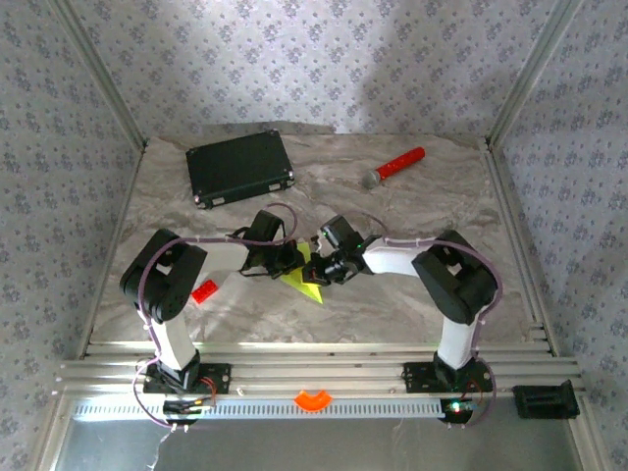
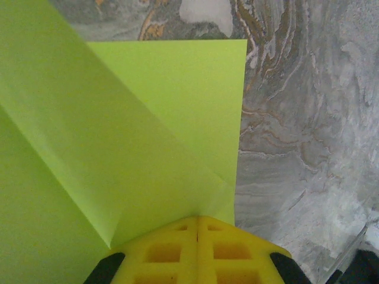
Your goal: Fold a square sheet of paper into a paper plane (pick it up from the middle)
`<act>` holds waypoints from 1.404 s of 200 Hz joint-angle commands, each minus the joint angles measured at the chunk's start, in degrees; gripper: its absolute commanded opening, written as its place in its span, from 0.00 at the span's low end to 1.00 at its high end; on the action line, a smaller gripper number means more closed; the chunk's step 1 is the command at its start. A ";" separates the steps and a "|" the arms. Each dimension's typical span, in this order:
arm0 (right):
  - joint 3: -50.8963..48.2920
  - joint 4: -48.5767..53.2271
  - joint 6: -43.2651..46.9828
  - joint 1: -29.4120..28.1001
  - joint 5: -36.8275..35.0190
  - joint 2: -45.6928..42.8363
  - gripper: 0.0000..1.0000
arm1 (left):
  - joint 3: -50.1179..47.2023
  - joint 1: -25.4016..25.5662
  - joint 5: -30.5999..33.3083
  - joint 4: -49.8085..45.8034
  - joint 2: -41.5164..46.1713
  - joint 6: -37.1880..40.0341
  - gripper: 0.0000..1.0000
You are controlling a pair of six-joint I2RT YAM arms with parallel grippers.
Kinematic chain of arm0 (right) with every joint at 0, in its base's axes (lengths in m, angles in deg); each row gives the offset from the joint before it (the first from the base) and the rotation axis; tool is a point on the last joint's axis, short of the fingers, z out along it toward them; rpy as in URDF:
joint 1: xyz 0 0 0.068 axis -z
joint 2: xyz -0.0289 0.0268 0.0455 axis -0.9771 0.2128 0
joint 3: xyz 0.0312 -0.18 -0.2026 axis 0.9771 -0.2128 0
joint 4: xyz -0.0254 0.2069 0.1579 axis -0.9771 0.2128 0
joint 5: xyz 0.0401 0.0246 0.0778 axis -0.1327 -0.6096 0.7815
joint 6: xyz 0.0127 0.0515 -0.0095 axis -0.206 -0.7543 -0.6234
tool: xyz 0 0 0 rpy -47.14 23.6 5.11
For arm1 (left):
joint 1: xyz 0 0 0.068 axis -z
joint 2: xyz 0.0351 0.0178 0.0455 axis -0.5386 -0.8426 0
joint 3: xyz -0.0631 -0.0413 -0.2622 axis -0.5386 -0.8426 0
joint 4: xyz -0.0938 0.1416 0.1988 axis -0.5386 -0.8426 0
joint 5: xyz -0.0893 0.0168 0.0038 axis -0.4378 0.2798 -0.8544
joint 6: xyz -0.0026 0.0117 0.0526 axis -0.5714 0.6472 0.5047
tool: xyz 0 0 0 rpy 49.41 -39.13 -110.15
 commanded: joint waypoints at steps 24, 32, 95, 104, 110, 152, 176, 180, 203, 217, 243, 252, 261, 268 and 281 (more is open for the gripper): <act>-10.20 -3.50 -1.36 1.52 0.49 2.76 0.00 | 0.03 0.06 3.77 -4.41 -2.51 1.87 0.05; -12.44 -5.21 -2.03 1.40 1.31 2.54 0.00 | 0.29 0.01 3.54 -4.43 -2.24 2.32 0.05; -20.87 -12.63 -6.11 1.73 4.46 0.13 0.00 | 1.89 0.99 0.34 -3.50 5.34 3.26 0.14; -21.25 -12.61 -6.12 1.83 4.32 -0.56 0.00 | 1.42 1.55 0.40 -3.62 6.51 3.02 0.15; -21.35 -12.42 -6.09 1.92 4.24 -0.96 0.00 | 0.99 1.94 0.44 -3.62 7.20 2.68 0.14; -21.43 -11.25 -5.71 2.55 3.67 -2.40 0.00 | -2.87 4.64 1.58 -0.33 7.32 -0.28 0.09; -21.38 -11.26 -5.79 2.50 3.74 -2.20 0.00 | -3.61 5.20 -0.17 4.78 4.07 -2.48 0.08; -21.41 -11.17 -5.77 2.57 3.63 -2.22 0.00 | -3.56 5.17 -0.25 4.75 3.60 -2.49 0.08; -21.92 -10.49 -5.65 2.69 3.14 -2.22 0.00 | -3.84 4.85 0.57 4.31 1.37 -2.14 0.08; -22.19 -10.37 -5.50 2.71 2.89 -2.18 0.00 | -3.97 3.77 1.79 3.32 0.36 -1.59 0.07; -22.97 -9.90 -5.40 2.67 2.42 -2.48 0.00 | -3.87 0.90 3.08 1.47 -0.24 0.76 0.06; -23.16 -9.68 -5.15 2.70 2.16 -2.57 0.00 | -3.59 -0.44 3.08 0.86 -0.58 1.72 0.06; -23.34 -9.38 -4.99 2.76 2.14 -2.58 0.00 | -3.30 -1.76 2.91 0.57 -0.86 2.51 0.06; -23.39 -9.24 -4.88 2.74 2.14 -2.55 0.00 | -3.12 -2.76 2.57 0.60 -1.06 3.05 0.06; -23.61 -9.23 -4.77 2.80 2.14 -2.66 0.00 | -2.73 -4.54 1.88 0.61 -1.33 4.11 0.06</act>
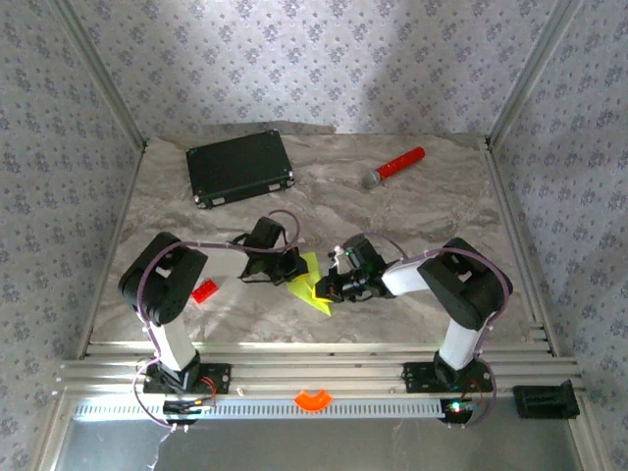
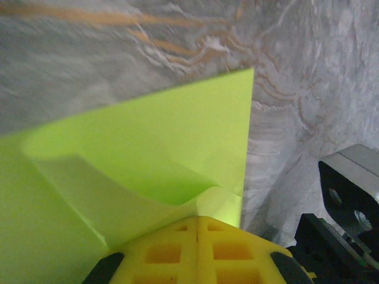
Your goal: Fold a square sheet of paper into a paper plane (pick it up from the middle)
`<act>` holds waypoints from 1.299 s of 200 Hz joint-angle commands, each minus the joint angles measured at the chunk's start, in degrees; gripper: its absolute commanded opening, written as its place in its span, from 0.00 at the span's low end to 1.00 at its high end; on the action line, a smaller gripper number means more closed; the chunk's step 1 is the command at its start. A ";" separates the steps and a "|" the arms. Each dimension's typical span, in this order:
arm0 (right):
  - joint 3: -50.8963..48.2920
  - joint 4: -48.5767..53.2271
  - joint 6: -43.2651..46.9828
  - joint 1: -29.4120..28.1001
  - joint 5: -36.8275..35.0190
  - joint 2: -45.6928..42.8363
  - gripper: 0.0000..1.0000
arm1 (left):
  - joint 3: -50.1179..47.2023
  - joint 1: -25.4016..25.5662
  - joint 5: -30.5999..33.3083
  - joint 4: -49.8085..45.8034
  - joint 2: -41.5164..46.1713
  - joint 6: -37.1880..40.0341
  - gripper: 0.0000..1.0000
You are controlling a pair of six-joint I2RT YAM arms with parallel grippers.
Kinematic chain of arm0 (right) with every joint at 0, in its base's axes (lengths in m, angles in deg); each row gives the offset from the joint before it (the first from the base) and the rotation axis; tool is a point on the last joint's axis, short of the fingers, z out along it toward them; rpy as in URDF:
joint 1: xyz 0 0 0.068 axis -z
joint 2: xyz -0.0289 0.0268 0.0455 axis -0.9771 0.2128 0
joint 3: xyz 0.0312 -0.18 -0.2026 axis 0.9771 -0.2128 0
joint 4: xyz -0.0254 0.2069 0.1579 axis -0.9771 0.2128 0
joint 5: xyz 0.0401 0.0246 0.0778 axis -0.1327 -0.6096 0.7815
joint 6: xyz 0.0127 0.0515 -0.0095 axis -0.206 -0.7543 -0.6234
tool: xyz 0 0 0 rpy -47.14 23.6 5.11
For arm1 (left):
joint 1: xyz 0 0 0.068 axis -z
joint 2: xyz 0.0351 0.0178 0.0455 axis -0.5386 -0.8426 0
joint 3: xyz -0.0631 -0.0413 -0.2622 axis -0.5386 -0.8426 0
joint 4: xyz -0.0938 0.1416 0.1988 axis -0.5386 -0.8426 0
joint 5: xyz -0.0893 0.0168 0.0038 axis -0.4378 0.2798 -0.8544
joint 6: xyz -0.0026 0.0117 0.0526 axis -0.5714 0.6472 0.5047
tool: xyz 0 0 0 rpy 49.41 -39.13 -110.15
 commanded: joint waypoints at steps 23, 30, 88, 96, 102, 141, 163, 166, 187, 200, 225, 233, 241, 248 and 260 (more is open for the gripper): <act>-4.61 12.80 0.61 0.55 -4.55 2.10 0.00 | 2.26 -7.87 5.15 -4.16 -3.15 5.30 0.06; -4.77 12.68 0.58 0.64 -4.55 2.11 0.00 | 2.43 -8.81 4.69 -3.96 -3.36 5.53 0.07; -5.23 12.49 1.06 1.17 -4.02 1.76 0.00 | 5.14 -12.35 4.17 -6.91 -3.86 7.45 0.07; -5.23 12.63 1.20 1.36 -3.89 1.67 0.00 | 5.29 -12.49 3.78 -7.02 -3.48 7.32 0.07; -5.23 12.67 1.22 1.51 -3.78 1.52 0.00 | 5.30 -12.52 3.63 -7.20 -2.99 7.33 0.07; -4.73 13.52 1.93 2.13 -3.23 1.18 0.00 | 4.40 -12.30 3.85 -8.14 4.00 6.28 0.09; -4.56 13.53 1.86 2.35 -3.24 1.05 0.00 | 3.56 -9.73 3.69 -8.22 7.40 5.20 0.09; -4.44 13.55 1.83 2.32 -3.29 1.05 0.00 | 3.53 -9.13 3.64 -8.25 7.67 5.19 0.09; -4.20 13.51 1.57 2.40 -3.40 1.07 0.00 | 3.15 -3.94 2.29 -7.93 7.61 3.97 0.08; -4.21 13.37 1.20 2.40 -3.49 1.07 0.00 | 2.20 -1.02 1.10 -5.84 6.78 2.05 0.08; -4.26 12.93 0.91 2.44 -3.59 1.14 0.00 | 1.66 2.84 0.96 -3.55 4.09 0.53 0.07; -4.34 12.78 0.90 2.44 -3.50 1.14 0.00 | 1.77 2.98 1.58 -3.77 2.85 0.35 0.07; -4.40 12.67 0.94 2.40 -3.26 1.06 0.00 | 1.86 2.74 2.29 -3.85 1.88 0.22 0.06; -4.36 12.67 0.90 2.41 -3.20 0.94 0.00 | 1.97 2.31 3.10 -3.96 1.00 0.20 0.06; -4.26 12.67 0.98 2.38 -3.06 0.51 0.00 | 2.35 1.13 3.64 -3.95 -0.32 0.33 0.06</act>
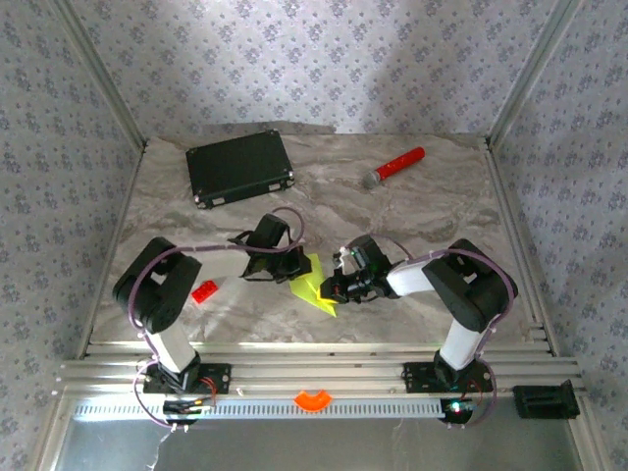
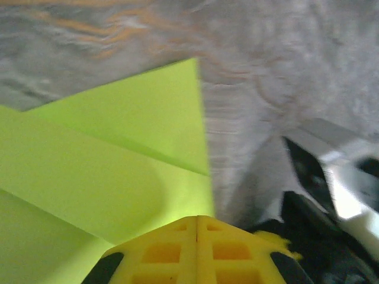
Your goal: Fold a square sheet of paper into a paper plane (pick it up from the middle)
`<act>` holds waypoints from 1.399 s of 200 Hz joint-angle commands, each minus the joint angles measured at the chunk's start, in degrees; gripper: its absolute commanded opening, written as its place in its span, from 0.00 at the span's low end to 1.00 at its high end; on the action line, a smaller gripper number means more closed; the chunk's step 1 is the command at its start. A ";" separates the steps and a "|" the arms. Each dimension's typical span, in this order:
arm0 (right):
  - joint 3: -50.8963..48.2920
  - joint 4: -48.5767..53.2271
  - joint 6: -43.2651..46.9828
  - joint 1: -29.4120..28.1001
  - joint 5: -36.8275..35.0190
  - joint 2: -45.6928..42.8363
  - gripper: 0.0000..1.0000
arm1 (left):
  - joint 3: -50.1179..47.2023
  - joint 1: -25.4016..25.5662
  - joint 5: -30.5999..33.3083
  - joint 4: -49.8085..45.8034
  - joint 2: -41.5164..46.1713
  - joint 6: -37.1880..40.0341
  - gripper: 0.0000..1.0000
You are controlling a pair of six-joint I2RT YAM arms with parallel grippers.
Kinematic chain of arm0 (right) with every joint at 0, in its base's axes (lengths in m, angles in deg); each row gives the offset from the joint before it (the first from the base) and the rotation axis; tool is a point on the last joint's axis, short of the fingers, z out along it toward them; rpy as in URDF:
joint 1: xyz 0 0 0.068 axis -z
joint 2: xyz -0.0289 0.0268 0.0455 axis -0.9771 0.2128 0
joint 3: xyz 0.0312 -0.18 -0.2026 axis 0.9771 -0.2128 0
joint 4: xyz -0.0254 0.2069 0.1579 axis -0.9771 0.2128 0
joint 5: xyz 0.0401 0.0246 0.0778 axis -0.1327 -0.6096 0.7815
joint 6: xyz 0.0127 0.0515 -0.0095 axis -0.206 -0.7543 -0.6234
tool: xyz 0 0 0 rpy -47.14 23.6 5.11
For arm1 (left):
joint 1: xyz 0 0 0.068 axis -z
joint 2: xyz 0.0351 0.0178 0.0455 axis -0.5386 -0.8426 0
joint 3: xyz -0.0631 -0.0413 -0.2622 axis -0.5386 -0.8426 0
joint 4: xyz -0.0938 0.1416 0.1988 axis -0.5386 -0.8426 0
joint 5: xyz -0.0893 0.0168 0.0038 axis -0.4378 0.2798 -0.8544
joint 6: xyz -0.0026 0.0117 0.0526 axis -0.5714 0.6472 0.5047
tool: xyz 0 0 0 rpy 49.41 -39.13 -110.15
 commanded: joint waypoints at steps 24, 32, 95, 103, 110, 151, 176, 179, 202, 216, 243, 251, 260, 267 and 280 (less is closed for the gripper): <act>-1.65 12.88 0.85 0.40 -4.60 1.16 0.00 | 1.41 -4.16 2.83 -1.71 -4.56 1.41 0.05; -1.08 13.57 1.01 0.35 -4.68 1.00 0.00 | 0.85 -4.81 2.55 -0.90 -4.90 1.62 0.05; 9.94 19.74 1.99 -1.81 -6.92 -1.31 0.00 | -1.22 -5.53 -1.93 2.78 -6.62 3.12 0.05; 11.38 19.97 1.95 -1.99 -7.26 -0.64 0.00 | -1.19 -5.43 -2.26 2.91 -6.71 3.21 0.05; 12.64 20.09 1.75 -2.01 -7.84 0.01 0.00 | -1.37 -5.41 -2.29 2.96 -6.76 3.36 0.05; 18.98 20.91 1.84 -2.42 -10.50 6.93 0.00 | -1.46 -5.39 -2.64 2.92 -6.62 3.94 0.05; 19.56 24.16 3.68 -3.46 -11.07 8.98 0.00 | -1.02 -5.65 -2.44 2.10 -6.80 4.49 0.06; 19.19 24.72 3.91 -3.54 -11.54 8.79 0.00 | -0.99 -5.66 -2.45 2.11 -6.84 4.53 0.06; 14.25 25.47 4.55 -3.44 -12.23 5.22 0.00 | -0.96 -6.02 -2.07 1.62 -6.98 4.82 0.06; 10.61 24.17 4.32 -3.22 -11.30 2.42 0.01 | -0.86 -6.20 -1.74 1.11 -7.06 5.18 0.05; 5.39 23.11 4.80 -2.78 -9.63 -2.04 0.04 | -0.60 -6.32 -1.61 0.64 -7.67 5.53 0.05; 4.08 23.17 4.81 -2.58 -9.49 -3.41 0.05 | -0.45 -6.38 -1.61 0.56 -7.83 5.52 0.05; 2.98 23.47 4.80 -2.43 -9.52 -5.29 0.06 | -0.40 -6.38 -1.59 0.46 -7.88 5.56 0.05; 2.60 23.90 4.81 -2.32 -9.60 -6.79 0.07 | -0.29 -6.35 -1.68 0.37 -7.93 5.57 0.05; 2.98 24.95 4.81 -2.07 -10.00 -9.49 0.07 | -0.07 -6.39 -1.72 0.14 -7.89 5.72 0.05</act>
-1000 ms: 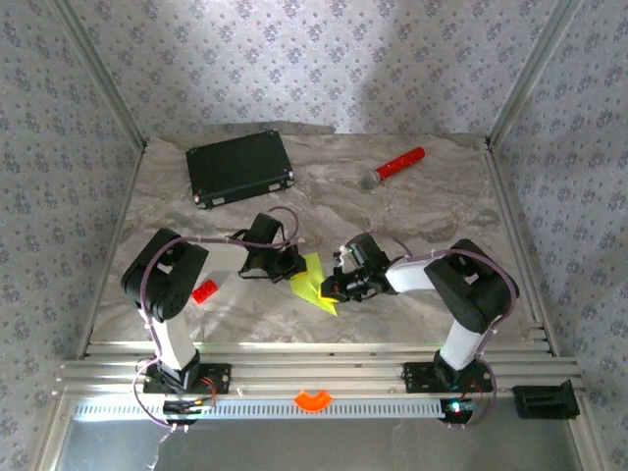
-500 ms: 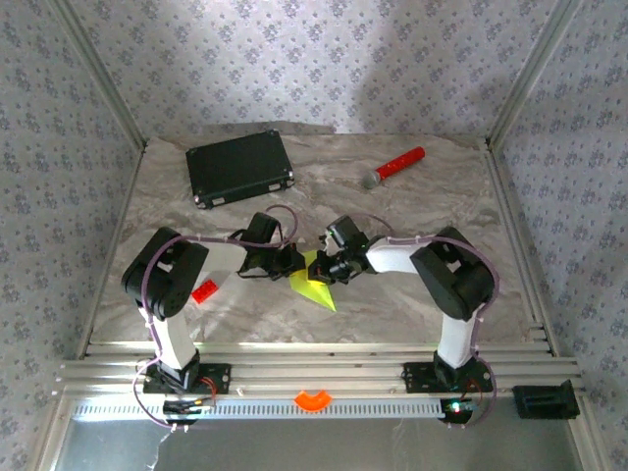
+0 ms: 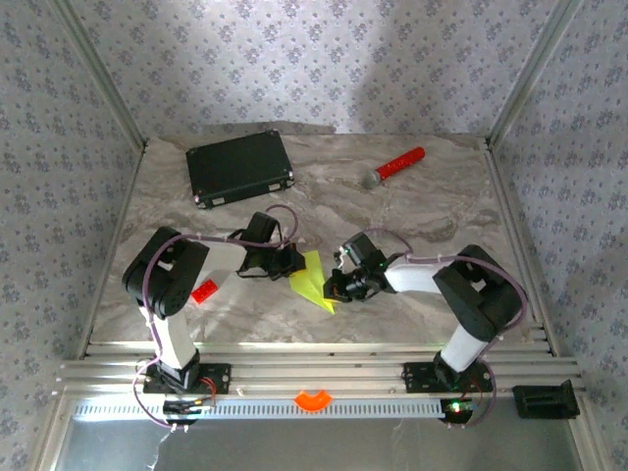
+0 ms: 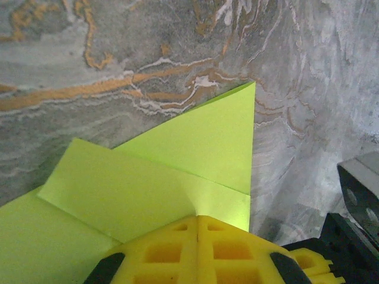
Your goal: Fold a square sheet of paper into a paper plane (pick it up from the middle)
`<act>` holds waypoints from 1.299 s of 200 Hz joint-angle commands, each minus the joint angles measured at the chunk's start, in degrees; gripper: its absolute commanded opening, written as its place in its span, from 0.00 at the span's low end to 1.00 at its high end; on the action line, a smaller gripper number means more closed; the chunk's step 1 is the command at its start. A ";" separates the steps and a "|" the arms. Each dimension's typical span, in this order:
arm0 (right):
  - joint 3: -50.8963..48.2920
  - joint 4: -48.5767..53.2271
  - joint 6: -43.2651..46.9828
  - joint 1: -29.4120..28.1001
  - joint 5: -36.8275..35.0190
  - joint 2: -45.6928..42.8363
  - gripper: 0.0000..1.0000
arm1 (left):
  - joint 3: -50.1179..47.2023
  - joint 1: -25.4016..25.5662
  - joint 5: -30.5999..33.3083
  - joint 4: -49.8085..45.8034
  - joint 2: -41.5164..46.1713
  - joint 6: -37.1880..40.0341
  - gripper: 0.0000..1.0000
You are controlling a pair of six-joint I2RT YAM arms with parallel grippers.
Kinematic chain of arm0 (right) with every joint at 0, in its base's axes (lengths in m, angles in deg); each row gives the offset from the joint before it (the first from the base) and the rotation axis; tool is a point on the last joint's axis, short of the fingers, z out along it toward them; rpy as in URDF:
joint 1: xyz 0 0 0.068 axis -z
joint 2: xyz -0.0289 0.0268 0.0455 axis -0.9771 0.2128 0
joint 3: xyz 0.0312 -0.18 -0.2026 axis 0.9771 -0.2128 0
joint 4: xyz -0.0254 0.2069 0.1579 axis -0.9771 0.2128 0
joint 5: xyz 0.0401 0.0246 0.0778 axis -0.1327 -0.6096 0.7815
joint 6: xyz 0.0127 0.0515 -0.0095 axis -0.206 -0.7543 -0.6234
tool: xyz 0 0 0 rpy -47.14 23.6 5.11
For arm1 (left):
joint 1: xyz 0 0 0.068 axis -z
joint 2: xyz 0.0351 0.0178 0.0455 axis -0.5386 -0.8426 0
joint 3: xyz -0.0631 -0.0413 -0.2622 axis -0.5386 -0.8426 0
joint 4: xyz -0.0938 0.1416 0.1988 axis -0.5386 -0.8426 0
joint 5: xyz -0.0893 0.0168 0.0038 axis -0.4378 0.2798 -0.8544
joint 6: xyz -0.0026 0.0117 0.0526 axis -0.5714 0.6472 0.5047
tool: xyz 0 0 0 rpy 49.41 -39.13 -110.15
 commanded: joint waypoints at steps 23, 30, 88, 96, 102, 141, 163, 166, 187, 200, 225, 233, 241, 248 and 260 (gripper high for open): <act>1.17 7.44 1.14 0.08 1.20 -6.43 0.08 | 0.10 -0.84 5.19 -4.74 -2.93 1.94 0.05; 2.08 6.90 1.07 -0.43 1.84 -6.10 0.09 | 0.14 -0.88 5.09 -4.83 -2.93 1.91 0.05; 3.40 5.08 0.31 -1.15 2.08 2.81 0.12 | 0.66 -0.90 5.16 -5.58 -3.20 2.22 0.05; 1.53 4.23 0.26 -0.87 2.48 2.20 0.13 | 0.67 -0.87 5.21 -5.70 -3.27 2.25 0.05; 0.06 3.86 0.24 -0.62 2.96 1.50 0.12 | 0.68 -0.90 5.21 -5.71 -3.39 2.28 0.05; -7.97 5.56 -0.18 0.02 4.06 -7.68 0.13 | 0.76 -0.98 4.81 -6.14 -3.85 2.04 0.05; -9.34 6.61 -2.35 -0.02 3.30 -12.48 0.19 | 0.60 -0.95 4.54 -6.56 -3.84 1.00 0.05; -9.35 6.58 -2.79 -0.06 3.16 -12.92 0.21 | 0.63 -0.95 4.49 -6.70 -3.76 0.83 0.05; -9.21 5.58 -7.46 -0.54 2.10 -15.07 0.41 | 0.35 -0.96 4.39 -6.76 -3.49 -0.40 0.05; -9.13 4.02 -9.85 -1.02 1.33 -15.73 0.51 | -0.27 -0.98 3.74 -5.70 -3.21 -1.63 0.05; -8.58 3.57 -12.20 -1.30 0.68 -14.76 0.52 | -0.31 -0.95 3.10 -5.79 -2.93 -2.84 0.05; -8.42 2.73 -12.75 -1.53 1.16 -14.03 0.51 | -0.29 -0.98 2.95 -5.86 -2.93 -3.31 0.05; -8.38 1.75 -13.41 -1.86 1.41 -13.47 0.51 | -0.34 -0.97 2.93 -6.10 -2.94 -3.48 0.05; -8.45 1.28 -14.02 -2.14 1.37 -12.99 0.51 | -0.25 -0.94 2.91 -6.36 -2.74 -3.49 0.05; -8.05 2.62 -15.33 -2.23 0.67 -12.13 0.51 | -0.30 -0.94 2.92 -6.63 -2.67 -3.69 0.05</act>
